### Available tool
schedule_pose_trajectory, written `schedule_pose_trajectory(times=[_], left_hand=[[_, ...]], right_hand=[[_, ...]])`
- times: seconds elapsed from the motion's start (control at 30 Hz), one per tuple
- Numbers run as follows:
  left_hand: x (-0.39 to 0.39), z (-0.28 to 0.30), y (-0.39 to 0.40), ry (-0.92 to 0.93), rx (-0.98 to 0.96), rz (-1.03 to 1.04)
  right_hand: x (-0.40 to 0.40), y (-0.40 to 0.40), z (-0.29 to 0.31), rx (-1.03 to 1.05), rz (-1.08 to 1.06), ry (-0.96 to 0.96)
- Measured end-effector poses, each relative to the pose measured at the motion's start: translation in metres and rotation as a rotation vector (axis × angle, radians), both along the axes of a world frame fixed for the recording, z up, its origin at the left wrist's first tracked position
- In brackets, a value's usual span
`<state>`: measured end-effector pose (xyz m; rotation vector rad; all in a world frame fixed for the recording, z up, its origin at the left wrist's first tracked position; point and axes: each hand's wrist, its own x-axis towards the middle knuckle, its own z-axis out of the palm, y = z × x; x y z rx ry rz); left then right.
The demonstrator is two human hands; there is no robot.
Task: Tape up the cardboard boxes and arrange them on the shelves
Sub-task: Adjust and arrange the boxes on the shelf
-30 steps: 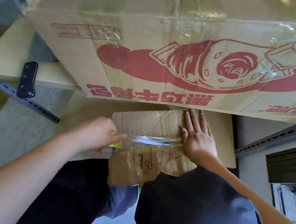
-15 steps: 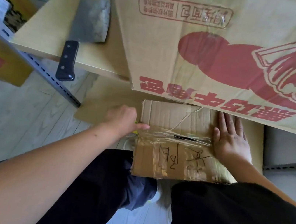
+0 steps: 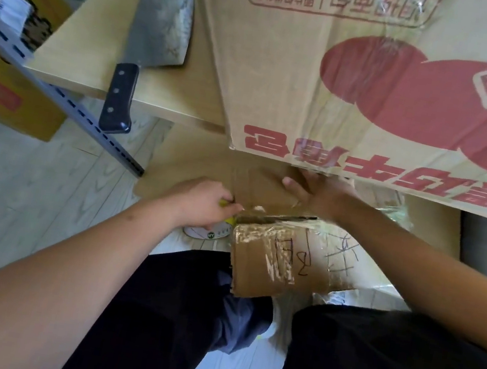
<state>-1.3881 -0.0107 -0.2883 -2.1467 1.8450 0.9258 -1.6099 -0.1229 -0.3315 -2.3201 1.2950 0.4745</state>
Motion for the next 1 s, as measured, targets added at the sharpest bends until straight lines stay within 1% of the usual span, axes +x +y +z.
schedule_pose_trajectory(times=[0.1,0.17,0.23,0.3,0.37,0.43,0.47,0.57,0.63,0.73,0.83,0.87,0.97,1.0], left_hand=[[0.003,-0.004,0.008,0.142,0.118,0.057],[0.003,-0.005,0.014,0.168,0.184,0.022],[0.000,-0.004,0.021,0.173,0.263,-0.023],[-0.005,-0.003,0.028,0.139,0.325,-0.100],[-0.009,-0.004,0.033,0.099,0.288,-0.140],[-0.012,-0.005,0.037,0.139,0.233,-0.093],[-0.014,-0.005,0.039,0.199,0.247,-0.048],[-0.015,-0.004,0.044,0.433,0.356,0.098],[-0.013,-0.004,0.041,0.502,0.344,0.086],[-0.010,-0.005,0.030,0.551,0.274,0.052],[-0.015,-0.014,0.020,0.490,0.154,0.024],[-0.016,-0.017,0.019,0.487,0.154,0.045],[-0.011,-0.022,0.018,0.590,0.274,0.155],[-0.010,-0.024,0.017,0.578,0.290,0.158]], right_hand=[[0.007,0.009,-0.011,-0.081,0.045,0.028],[0.006,0.013,-0.012,-0.092,0.053,0.059],[0.011,0.016,-0.010,-0.061,0.064,0.071],[0.018,0.030,-0.007,-0.063,0.109,-0.013],[0.023,0.058,-0.010,-0.128,0.256,-0.150],[0.024,0.082,-0.023,-0.228,0.422,-0.206],[0.024,0.085,-0.030,-0.252,0.456,-0.209],[0.027,0.076,-0.041,-0.269,0.450,-0.199],[0.030,0.068,-0.043,-0.274,0.444,-0.202],[0.032,0.047,-0.045,-0.270,0.424,-0.199],[0.032,0.023,-0.045,-0.229,0.373,-0.185],[0.032,0.018,-0.046,-0.216,0.378,-0.180],[0.030,0.016,-0.051,-0.205,0.381,-0.190],[0.031,0.016,-0.051,-0.210,0.384,-0.191]])
